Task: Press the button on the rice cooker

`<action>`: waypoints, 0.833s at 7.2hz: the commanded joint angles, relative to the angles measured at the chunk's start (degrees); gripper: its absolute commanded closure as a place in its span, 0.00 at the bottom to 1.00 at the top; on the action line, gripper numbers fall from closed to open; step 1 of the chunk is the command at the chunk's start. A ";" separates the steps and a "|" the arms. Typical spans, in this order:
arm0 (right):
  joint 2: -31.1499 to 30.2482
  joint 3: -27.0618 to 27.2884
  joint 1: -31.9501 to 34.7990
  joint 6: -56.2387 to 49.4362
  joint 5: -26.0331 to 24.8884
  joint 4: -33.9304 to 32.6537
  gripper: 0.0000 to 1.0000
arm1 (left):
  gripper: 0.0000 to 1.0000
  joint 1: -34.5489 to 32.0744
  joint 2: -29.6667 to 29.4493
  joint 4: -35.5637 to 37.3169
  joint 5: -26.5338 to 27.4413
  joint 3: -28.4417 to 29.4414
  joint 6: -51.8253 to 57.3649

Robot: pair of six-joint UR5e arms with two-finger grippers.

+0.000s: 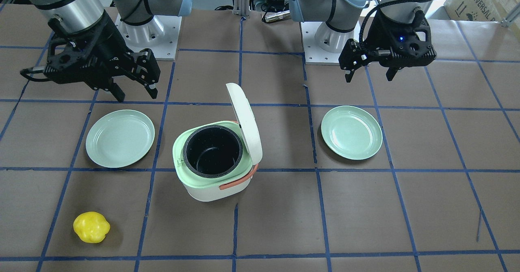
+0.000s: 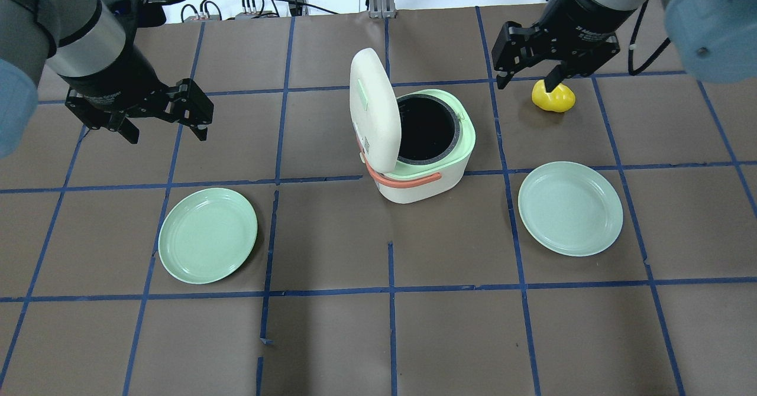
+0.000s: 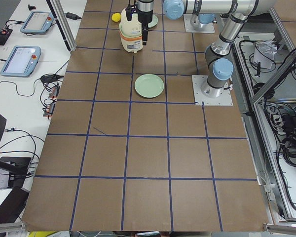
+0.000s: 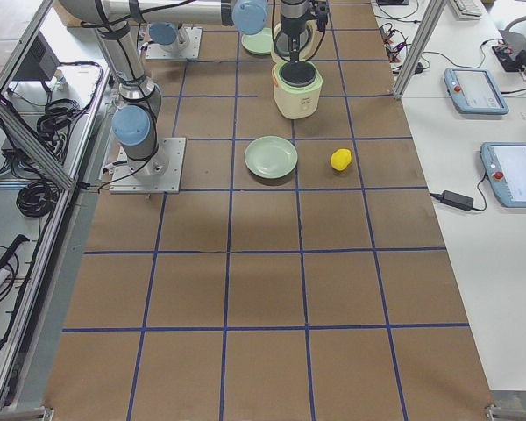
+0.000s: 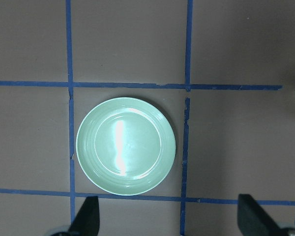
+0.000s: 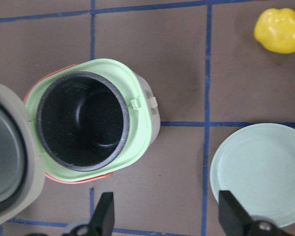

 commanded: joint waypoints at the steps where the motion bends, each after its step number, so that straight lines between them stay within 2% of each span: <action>1: -1.61 0.81 -0.13 0.25 -5.01 -0.10 0.00 | 0.00 0.00 0.00 0.04 0.00 0.00 0.00; 4: -2.66 2.12 -0.13 0.34 -3.88 -0.27 0.00 | 0.00 0.00 0.00 0.04 0.00 0.00 0.00; 5: -2.06 1.87 -0.13 0.52 -3.87 -3.84 0.00 | 0.00 0.00 0.00 0.04 0.00 0.00 0.00; 6: -1.01 1.00 -0.13 0.60 -4.04 -4.75 0.00 | 0.00 0.00 0.00 0.04 0.00 0.00 0.00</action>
